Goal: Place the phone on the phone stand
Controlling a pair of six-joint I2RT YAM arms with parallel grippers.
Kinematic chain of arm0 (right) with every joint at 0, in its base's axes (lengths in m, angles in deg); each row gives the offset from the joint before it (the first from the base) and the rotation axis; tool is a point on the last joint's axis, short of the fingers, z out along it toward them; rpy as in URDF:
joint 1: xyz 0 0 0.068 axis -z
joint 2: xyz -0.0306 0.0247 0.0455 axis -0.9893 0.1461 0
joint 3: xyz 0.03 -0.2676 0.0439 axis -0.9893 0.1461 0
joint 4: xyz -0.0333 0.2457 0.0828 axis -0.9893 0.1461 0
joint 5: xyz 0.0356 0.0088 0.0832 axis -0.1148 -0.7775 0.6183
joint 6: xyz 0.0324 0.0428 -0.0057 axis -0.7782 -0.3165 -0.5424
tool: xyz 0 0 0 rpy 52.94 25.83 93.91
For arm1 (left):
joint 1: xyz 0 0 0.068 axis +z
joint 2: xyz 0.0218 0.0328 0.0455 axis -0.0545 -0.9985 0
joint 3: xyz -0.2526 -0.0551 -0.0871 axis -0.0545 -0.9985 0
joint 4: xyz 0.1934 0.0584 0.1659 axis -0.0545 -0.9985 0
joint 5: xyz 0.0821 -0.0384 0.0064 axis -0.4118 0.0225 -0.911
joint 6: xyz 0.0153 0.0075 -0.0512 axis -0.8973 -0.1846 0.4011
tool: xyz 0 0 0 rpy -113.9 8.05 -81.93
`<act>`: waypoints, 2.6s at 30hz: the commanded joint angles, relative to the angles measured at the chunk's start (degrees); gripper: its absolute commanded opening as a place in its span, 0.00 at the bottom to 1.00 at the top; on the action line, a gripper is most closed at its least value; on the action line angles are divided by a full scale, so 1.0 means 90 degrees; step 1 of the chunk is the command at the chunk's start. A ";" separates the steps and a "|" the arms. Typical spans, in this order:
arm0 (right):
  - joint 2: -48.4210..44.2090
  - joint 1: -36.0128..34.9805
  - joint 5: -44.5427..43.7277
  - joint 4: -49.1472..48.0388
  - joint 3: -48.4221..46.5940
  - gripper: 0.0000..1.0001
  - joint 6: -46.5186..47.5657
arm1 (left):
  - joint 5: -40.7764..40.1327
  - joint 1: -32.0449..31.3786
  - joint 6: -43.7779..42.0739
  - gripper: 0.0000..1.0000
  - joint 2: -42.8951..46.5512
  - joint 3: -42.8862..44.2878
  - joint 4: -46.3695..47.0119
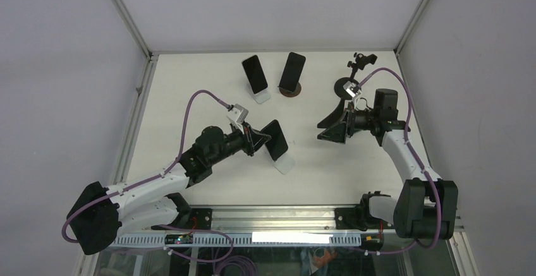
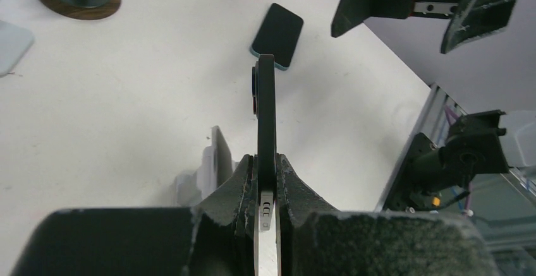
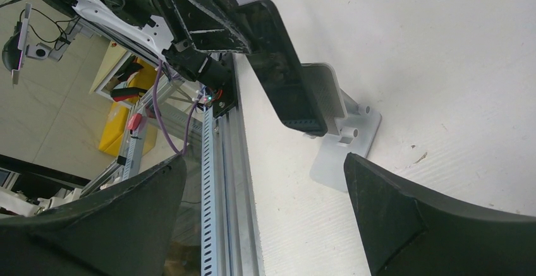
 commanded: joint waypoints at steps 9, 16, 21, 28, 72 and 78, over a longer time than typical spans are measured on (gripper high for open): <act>-0.0012 0.0073 -0.0001 -0.0007 -0.0236 0.99 0.0166 | -0.1020 -0.0285 -0.0189 0.00 -0.0216 0.0340 0.0262; -0.0003 0.0078 0.0008 0.0002 -0.0241 0.99 0.0167 | -0.1537 -0.0565 -0.0328 0.00 -0.0292 0.0354 0.0211; -0.0004 0.0078 0.0014 0.0002 -0.0237 0.99 0.0158 | -0.1555 -0.0598 -0.0363 0.00 -0.0475 0.0342 0.0355; -0.0018 0.0083 0.0028 0.0002 -0.0236 0.99 0.0163 | -0.1543 -0.0605 -0.0381 0.00 -0.0625 0.0325 0.0398; 0.0036 0.0097 0.0028 0.0052 -0.0256 0.99 0.0203 | -0.2424 -0.0605 -0.0087 0.75 0.0482 0.0502 -0.1169; 0.0035 0.0097 0.0014 0.0075 -0.0256 0.99 0.0224 | -0.2356 -0.0602 -0.0179 0.75 0.0692 0.0416 -0.1226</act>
